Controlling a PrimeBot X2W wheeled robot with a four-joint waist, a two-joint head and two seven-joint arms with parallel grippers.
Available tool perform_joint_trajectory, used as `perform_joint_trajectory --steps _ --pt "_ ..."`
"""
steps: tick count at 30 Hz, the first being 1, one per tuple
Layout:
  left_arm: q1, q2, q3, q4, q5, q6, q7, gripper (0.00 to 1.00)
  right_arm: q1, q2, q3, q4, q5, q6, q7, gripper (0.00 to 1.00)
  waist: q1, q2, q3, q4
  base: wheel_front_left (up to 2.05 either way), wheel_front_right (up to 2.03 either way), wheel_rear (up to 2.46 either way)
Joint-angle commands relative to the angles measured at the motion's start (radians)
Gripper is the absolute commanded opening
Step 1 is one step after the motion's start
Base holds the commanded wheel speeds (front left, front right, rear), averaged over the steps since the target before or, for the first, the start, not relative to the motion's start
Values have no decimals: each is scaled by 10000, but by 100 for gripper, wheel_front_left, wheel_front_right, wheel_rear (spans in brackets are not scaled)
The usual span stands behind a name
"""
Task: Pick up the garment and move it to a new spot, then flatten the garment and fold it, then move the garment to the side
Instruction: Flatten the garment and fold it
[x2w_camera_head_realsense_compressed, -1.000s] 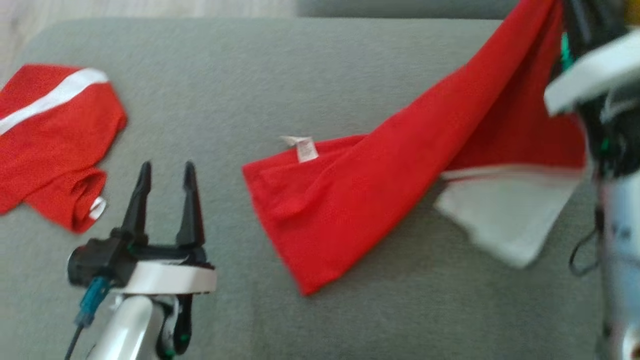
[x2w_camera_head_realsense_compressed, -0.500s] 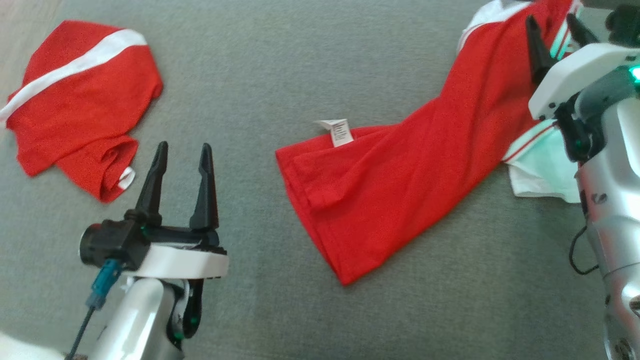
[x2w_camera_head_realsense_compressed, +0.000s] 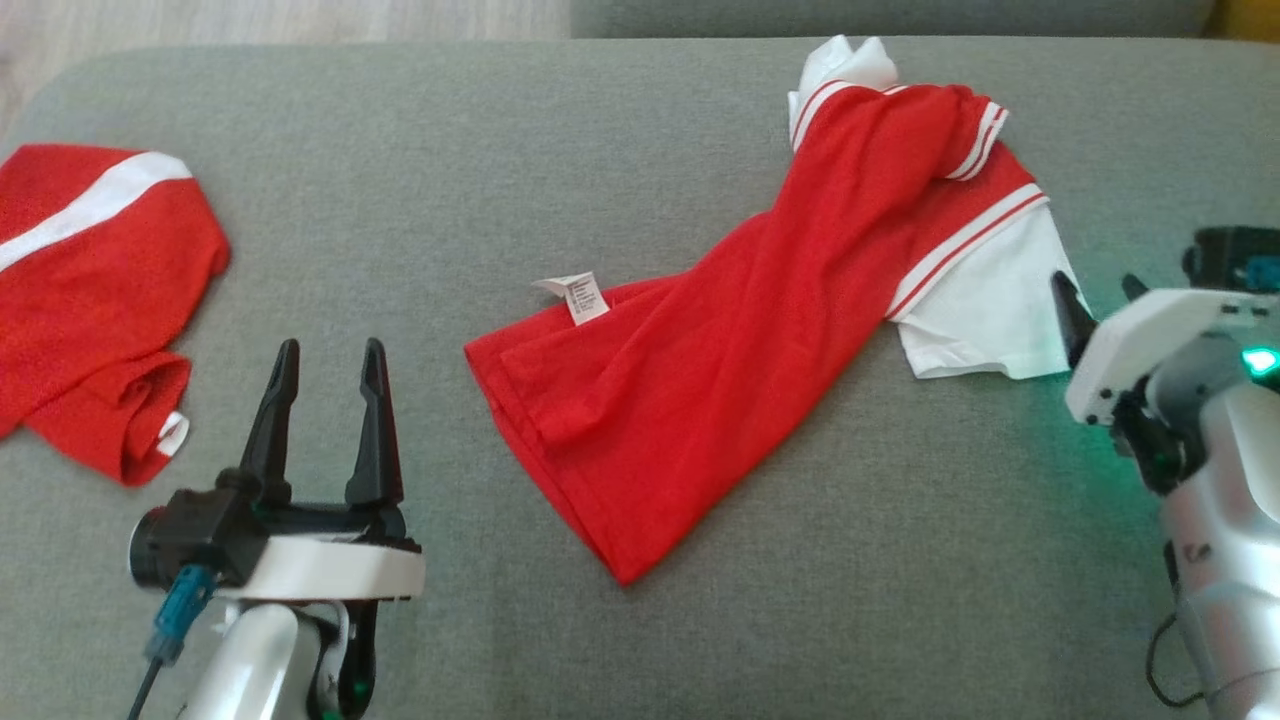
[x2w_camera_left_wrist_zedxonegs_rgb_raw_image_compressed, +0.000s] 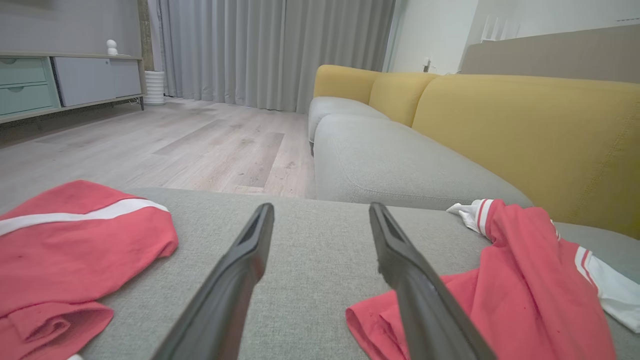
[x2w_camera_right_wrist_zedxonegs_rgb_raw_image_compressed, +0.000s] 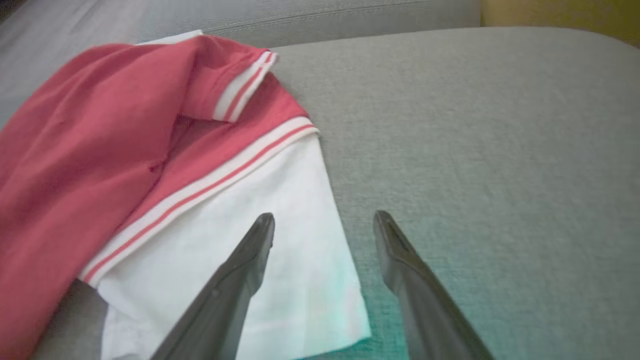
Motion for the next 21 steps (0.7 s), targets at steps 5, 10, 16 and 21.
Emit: perform_joint_trajectory --steps 5,10,16,21 --pt "-467 197 311 -408 186 -94 -93 100 -294 263 -788 -383 -843 77 5 100 2 0 304 223 0 0 0" --pt "-602 167 285 -378 250 -127 -93 100 -320 582 -1355 40 -1521 77 250 100 2 0 516 437 0 0 0" --pt "-620 112 328 -293 290 -133 -93 100 -211 815 -1906 555 -2343 77 722 7 2 0 510 405 0 0 0" --pt "-565 80 368 -194 296 -159 -93 100 7 993 -1665 509 -2445 77 1109 0 2 0 344 197 0 0 0"
